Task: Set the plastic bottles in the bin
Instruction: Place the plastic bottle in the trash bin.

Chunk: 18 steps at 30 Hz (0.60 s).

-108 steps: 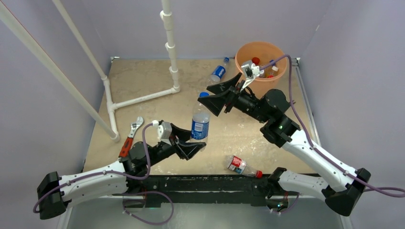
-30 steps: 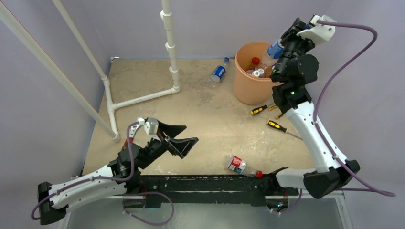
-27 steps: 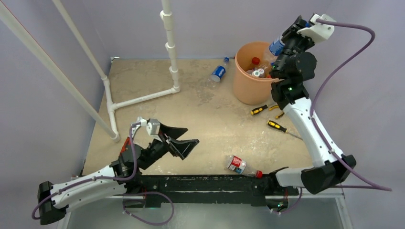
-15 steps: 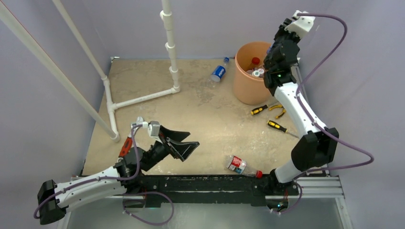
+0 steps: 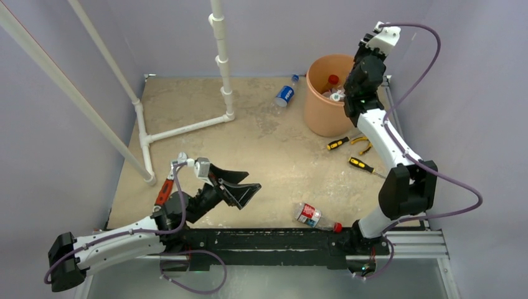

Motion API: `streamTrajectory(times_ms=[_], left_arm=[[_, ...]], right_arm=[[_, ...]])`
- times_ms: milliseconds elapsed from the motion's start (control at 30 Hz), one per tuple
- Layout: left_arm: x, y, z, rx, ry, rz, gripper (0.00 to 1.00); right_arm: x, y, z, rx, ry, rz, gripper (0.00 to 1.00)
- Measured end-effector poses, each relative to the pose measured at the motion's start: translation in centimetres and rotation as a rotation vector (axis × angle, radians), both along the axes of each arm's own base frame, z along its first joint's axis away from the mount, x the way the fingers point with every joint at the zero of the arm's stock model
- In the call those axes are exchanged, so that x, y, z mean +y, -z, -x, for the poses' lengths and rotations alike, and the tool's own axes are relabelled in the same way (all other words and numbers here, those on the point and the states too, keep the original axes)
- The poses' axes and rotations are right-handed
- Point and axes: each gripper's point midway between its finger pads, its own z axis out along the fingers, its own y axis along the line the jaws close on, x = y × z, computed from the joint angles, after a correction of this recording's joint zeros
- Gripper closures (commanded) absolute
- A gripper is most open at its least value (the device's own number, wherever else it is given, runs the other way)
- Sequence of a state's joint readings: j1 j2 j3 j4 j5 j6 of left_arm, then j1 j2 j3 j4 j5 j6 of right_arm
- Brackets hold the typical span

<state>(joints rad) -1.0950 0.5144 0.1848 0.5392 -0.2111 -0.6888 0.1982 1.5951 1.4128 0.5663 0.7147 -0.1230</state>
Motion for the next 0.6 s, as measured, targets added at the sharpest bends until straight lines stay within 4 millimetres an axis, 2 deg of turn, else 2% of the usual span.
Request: streamTrajectory(times_ms=[200,333,467,533,600], left_arm=[[-0.2,0.2,-0.1,0.008,0.002,-0.002,0.05],[0.0,0.0,-0.1,0.004,-0.005,0.004,0.04],[0.4,-0.3,-0.5,-0.007,-0.037,-0.005,0.02],[0.6,-1.0,-0.9,-0.016,-0.062,-0.014,0.01],[0.9,-2.5,-1.4,-0.041,-0.094,-0.016,0.01]], right_arm=[[0.3,-0.3,0.7,-0.024,-0.041,-0.016,1.00],[0.5,-1.8,1.4,-0.068,-0.065,-0.042,1.00],[0.9,-6.9,3.4,-0.201,-0.124,-0.104,1.00],[1.3,-10.5,5.6,-0.287,-0.188,-0.132,1.00],[1.9,-13.9,8.4,-0.368,-0.266,-0.148,1.00]])
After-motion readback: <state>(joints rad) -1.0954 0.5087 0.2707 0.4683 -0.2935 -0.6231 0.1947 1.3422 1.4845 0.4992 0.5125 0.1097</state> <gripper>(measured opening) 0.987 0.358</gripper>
